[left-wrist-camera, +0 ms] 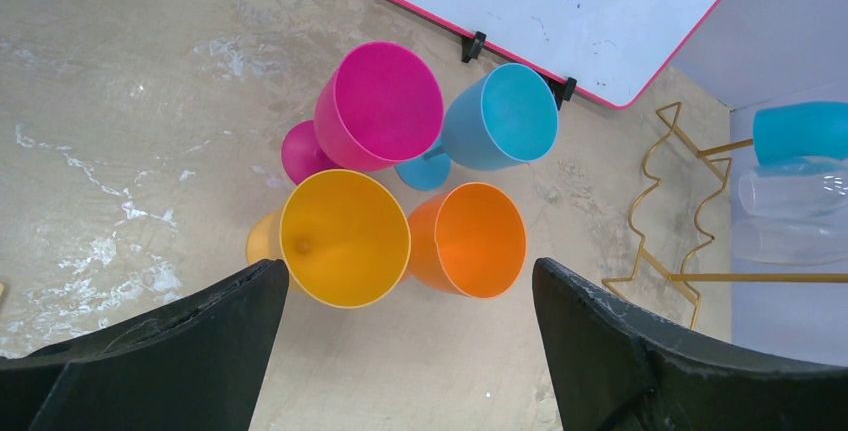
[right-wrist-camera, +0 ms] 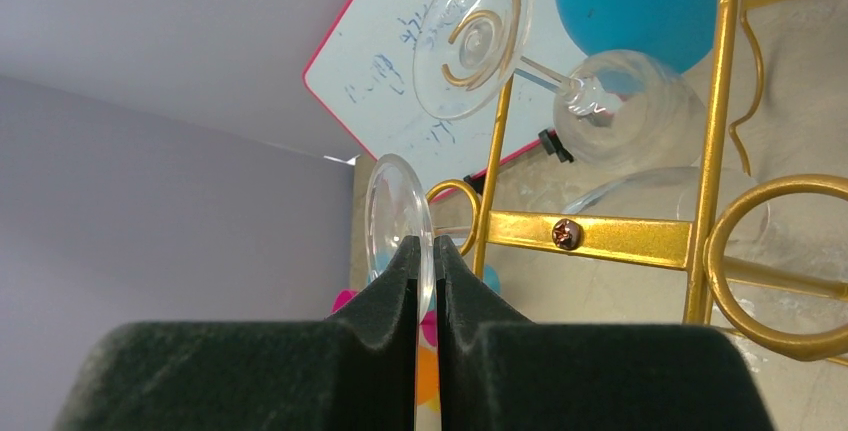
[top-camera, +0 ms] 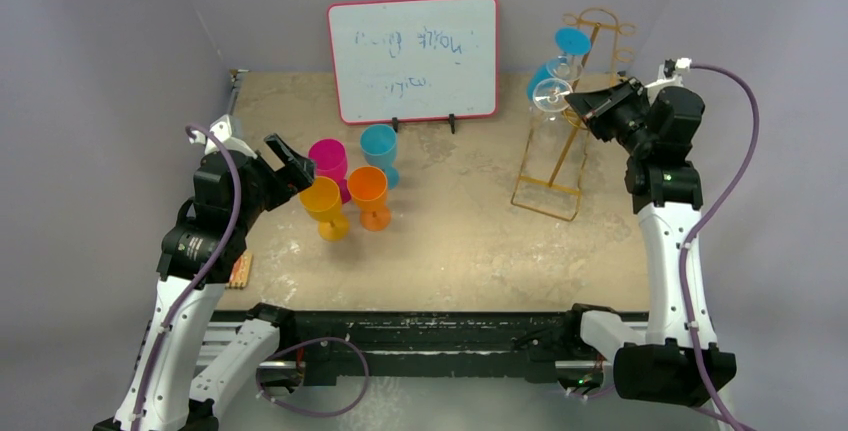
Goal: Take the wine glass off the wine glass rack
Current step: Pick up the wine glass from the wine rack.
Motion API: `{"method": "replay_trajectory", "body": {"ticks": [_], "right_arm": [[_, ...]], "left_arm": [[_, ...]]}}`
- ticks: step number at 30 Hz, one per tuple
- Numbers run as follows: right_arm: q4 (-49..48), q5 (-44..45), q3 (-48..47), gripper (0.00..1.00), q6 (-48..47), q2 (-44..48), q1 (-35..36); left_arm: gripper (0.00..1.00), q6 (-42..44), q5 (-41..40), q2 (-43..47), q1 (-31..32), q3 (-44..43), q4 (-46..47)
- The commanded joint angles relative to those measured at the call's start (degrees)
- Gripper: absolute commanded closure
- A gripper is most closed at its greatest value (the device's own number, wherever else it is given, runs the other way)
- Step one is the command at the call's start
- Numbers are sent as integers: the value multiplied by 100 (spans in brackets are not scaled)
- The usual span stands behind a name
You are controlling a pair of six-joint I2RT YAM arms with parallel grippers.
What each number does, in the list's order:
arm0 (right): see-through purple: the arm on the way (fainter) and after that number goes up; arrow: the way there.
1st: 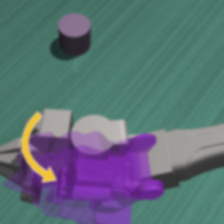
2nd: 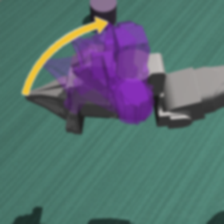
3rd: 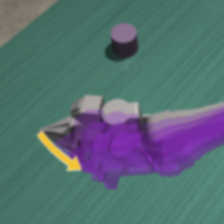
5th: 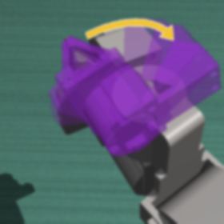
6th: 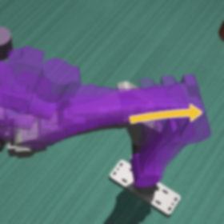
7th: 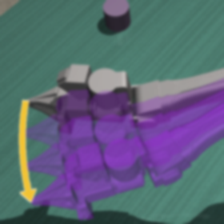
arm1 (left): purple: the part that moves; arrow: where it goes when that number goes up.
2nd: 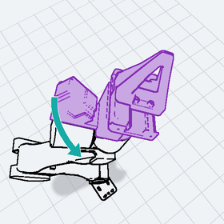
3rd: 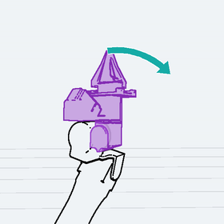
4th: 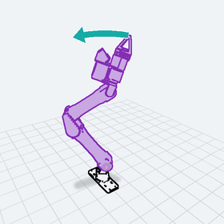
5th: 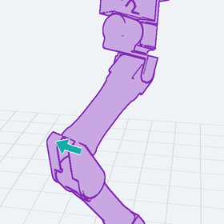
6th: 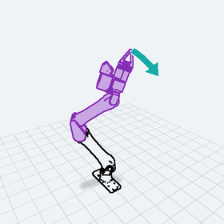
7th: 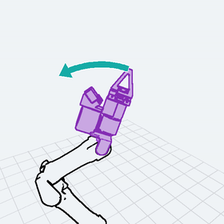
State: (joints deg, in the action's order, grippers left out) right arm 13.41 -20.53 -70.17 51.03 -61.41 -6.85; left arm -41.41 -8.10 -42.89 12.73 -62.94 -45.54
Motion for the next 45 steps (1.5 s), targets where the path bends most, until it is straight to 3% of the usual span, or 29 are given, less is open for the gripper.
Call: {"method": "replay_trajectory", "body": {"ticks": [1, 26, 41, 45], "right_arm": [[-171, -620, -233, 100, -52, -50, 17], [-301, 92, -189, 100, 615, 268, 9], [-511, 22, -35, 100, 911, 227, 16], [-496, 282, 114, 100, 1103, 368, 9]], "left_arm": [[8, -22, 45, 23, -43, -26, 112], [7, -16, 45, 49, -43, -43, 67], [7, -24, 61, 53, -43, -42, 69], [12, -198, 717, -60, -44, -129, 478]]}}
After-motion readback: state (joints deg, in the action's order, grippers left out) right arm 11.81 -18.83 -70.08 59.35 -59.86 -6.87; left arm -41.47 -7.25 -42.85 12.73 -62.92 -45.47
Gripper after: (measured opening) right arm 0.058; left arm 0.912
